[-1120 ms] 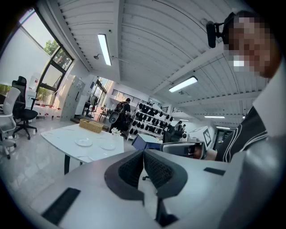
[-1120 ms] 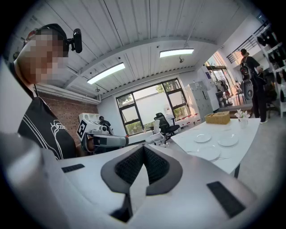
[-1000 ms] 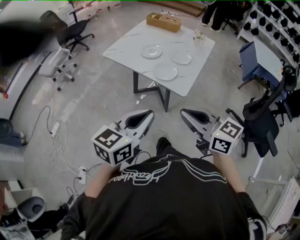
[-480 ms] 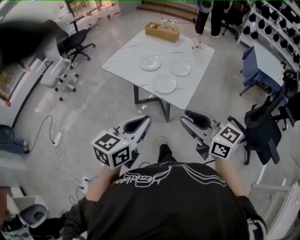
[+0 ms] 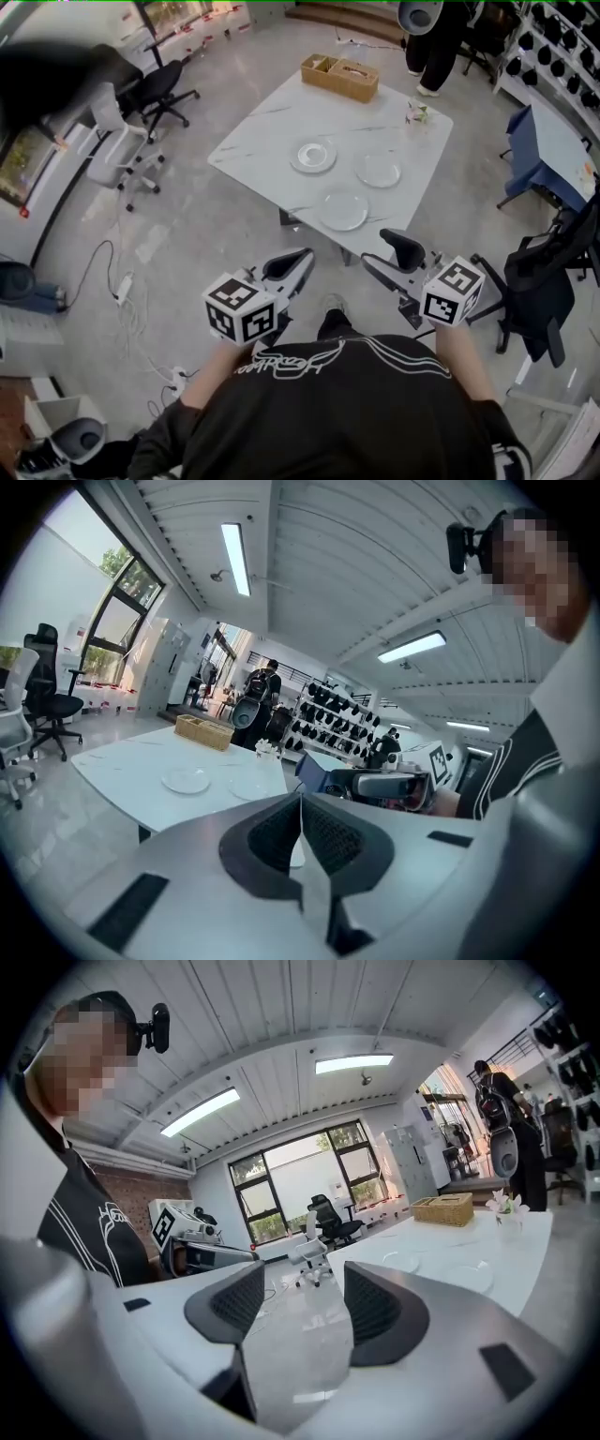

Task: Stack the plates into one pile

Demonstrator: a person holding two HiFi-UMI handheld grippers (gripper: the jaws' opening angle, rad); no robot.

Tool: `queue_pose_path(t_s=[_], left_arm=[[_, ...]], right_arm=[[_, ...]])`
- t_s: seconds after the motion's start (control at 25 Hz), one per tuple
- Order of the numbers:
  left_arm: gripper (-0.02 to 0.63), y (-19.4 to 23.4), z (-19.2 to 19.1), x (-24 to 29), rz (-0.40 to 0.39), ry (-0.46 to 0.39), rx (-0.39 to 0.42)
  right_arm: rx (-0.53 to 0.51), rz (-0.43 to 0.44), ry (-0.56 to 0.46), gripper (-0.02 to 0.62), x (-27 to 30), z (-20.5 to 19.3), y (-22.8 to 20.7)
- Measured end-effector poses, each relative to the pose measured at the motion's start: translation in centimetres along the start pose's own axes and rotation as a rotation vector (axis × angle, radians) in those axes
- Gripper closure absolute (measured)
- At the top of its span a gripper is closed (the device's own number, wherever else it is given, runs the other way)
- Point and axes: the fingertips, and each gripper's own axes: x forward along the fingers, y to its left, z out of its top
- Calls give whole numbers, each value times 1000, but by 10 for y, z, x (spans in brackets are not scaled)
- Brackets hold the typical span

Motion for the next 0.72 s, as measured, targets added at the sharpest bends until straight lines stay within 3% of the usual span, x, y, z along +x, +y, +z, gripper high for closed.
queue_pose_path(t_s=[0.4, 0.72], left_arm=[[578, 101, 56, 100, 42, 13, -49], [578, 143, 64, 136, 96, 41, -49]], right_arm=[[58, 22, 64, 327, 77, 28, -133], [35, 34, 109, 327, 112, 28, -188]])
